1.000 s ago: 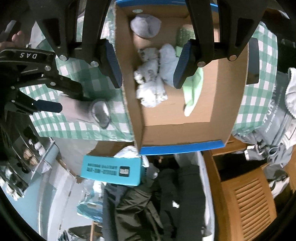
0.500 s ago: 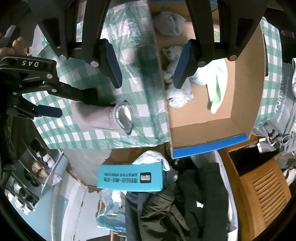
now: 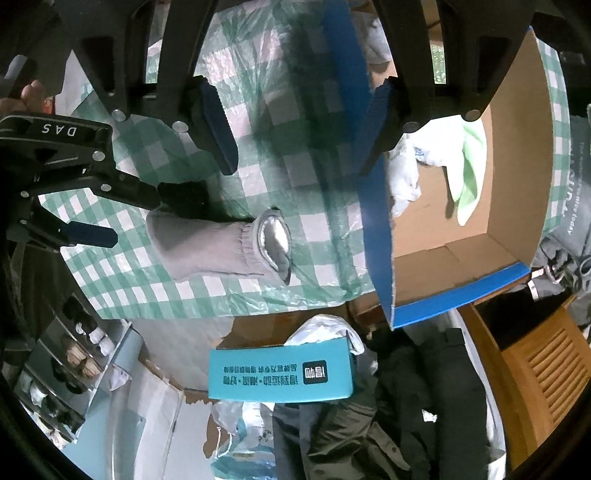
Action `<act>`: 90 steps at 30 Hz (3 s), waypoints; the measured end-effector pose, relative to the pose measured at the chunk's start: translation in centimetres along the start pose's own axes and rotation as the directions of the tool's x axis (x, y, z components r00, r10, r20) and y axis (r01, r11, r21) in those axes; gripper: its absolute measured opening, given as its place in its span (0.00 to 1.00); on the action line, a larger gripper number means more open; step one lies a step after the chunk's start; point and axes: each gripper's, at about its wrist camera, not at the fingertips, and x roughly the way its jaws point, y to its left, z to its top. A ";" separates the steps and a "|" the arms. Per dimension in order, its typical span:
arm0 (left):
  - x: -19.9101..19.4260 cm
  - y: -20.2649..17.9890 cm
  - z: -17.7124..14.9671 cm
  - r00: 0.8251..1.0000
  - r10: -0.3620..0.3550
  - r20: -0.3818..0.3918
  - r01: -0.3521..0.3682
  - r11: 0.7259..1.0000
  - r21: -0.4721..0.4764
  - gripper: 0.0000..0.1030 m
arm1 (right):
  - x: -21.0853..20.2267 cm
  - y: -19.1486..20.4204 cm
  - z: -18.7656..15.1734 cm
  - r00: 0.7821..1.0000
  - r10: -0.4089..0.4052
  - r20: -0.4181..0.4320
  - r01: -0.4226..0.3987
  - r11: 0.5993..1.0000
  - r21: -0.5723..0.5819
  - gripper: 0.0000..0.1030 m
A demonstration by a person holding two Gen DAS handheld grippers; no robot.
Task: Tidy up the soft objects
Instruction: 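Withdraw both grippers from the box toward the long grey sock, then grasp the long grey sock's foot with the right gripper while the left gripper grasps the black item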
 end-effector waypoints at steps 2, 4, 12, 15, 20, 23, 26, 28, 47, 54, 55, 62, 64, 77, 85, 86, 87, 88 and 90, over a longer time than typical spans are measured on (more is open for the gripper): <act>0.6 -0.1 0.2 1.000 -0.007 -0.012 0.007 1.000 -0.006 0.64 | 0.4 -0.2 0.0 1.000 -0.002 -0.009 0.002 1.000 0.002 0.74; 1.1 -0.1 0.4 1.000 -0.012 -0.022 0.012 1.000 -0.012 0.64 | 1.0 -0.5 0.1 1.000 -0.005 -0.022 0.005 1.000 -0.002 0.74; 3.4 -0.1 1.3 0.998 -0.028 -0.064 0.026 0.999 -0.027 0.65 | 3.5 -0.6 0.8 0.997 -0.019 -0.080 0.013 0.998 -0.066 0.74; 4.0 -0.3 1.6 0.997 -0.034 -0.071 0.033 0.999 -0.022 0.65 | 4.6 -0.8 1.4 0.993 -0.003 -0.115 -0.007 0.996 -0.086 0.74; 5.2 -0.3 2.0 0.996 -0.031 -0.087 0.029 0.999 -0.026 0.66 | 5.8 -0.8 2.3 0.992 -0.028 -0.126 0.006 0.984 -0.176 0.74; 5.6 -0.2 2.3 0.996 -0.025 -0.083 0.024 1.000 -0.021 0.67 | 6.8 -0.7 2.8 0.990 -0.010 -0.139 -0.018 0.980 -0.196 0.74; 5.9 -0.5 2.7 0.996 -0.031 -0.082 0.030 0.999 -0.016 0.70 | 7.7 0.1 2.9 0.990 -0.010 -0.144 -0.025 0.969 -0.244 0.74; 6.2 -0.7 2.9 0.996 -0.028 -0.080 0.027 1.000 -0.011 0.70 | 8.2 0.5 2.9 0.990 -0.023 -0.137 -0.015 0.964 -0.267 0.74; 7.5 -0.8 3.9 0.998 0.005 -0.066 -0.005 1.000 0.004 0.72 | 9.3 -0.6 3.8 0.996 0.016 -0.092 -0.037 0.973 -0.227 0.26; 6.8 -1.0 3.6 0.998 -0.013 -0.066 0.013 1.000 -0.001 0.72 | 7.3 -1.5 4.0 0.999 0.030 -0.032 -0.035 0.985 -0.170 0.18; 6.6 -1.1 3.5 0.998 -0.013 -0.065 0.013 1.000 0.002 0.72 | 7.1 -1.6 4.1 0.999 0.028 -0.027 -0.032 0.986 -0.163 0.18; 6.0 -2.3 3.4 0.998 -0.017 -0.057 0.018 1.000 0.025 0.72 | 4.9 -3.2 4.0 1.000 -0.012 0.016 0.013 0.996 -0.092 0.17; 5.8 -2.8 3.3 0.998 -0.022 -0.057 0.024 0.999 0.028 0.72 | 4.2 -4.0 3.7 0.999 -0.026 0.020 0.028 0.998 -0.061 0.17; 8.0 -7.0 3.3 0.986 -0.112 -0.124 0.113 0.994 0.005 0.72 | 1.5 -8.9 -0.1 0.994 -0.110 -0.003 0.110 0.990 0.087 0.17; 10.0 -8.8 3.8 0.979 -0.127 -0.157 0.125 0.992 -0.023 0.72 | 1.4 -11.7 -2.5 0.991 -0.131 -0.019 0.132 0.977 0.167 0.17; 10.3 -9.0 3.9 0.978 -0.129 -0.162 0.127 0.992 -0.023 0.73 | 1.4 -12.0 -2.7 0.991 -0.130 -0.022 0.132 0.976 0.174 0.17; 10.6 -9.3 3.9 0.976 -0.134 -0.169 0.132 0.991 -0.023 0.73 | 1.5 -12.2 -2.9 0.991 -0.130 -0.024 0.132 0.975 0.181 0.17; 10.8 -9.5 3.9 0.975 -0.138 -0.175 0.136 0.990 -0.022 0.74 | 1.6 -12.5 -3.1 0.991 -0.129 -0.028 0.132 0.973 0.190 0.17; 11.5 -9.9 3.8 0.969 -0.156 -0.194 0.154 0.988 -0.026 0.74 | 1.6 -12.8 -3.4 0.991 -0.130 -0.031 0.134 0.970 0.201 0.17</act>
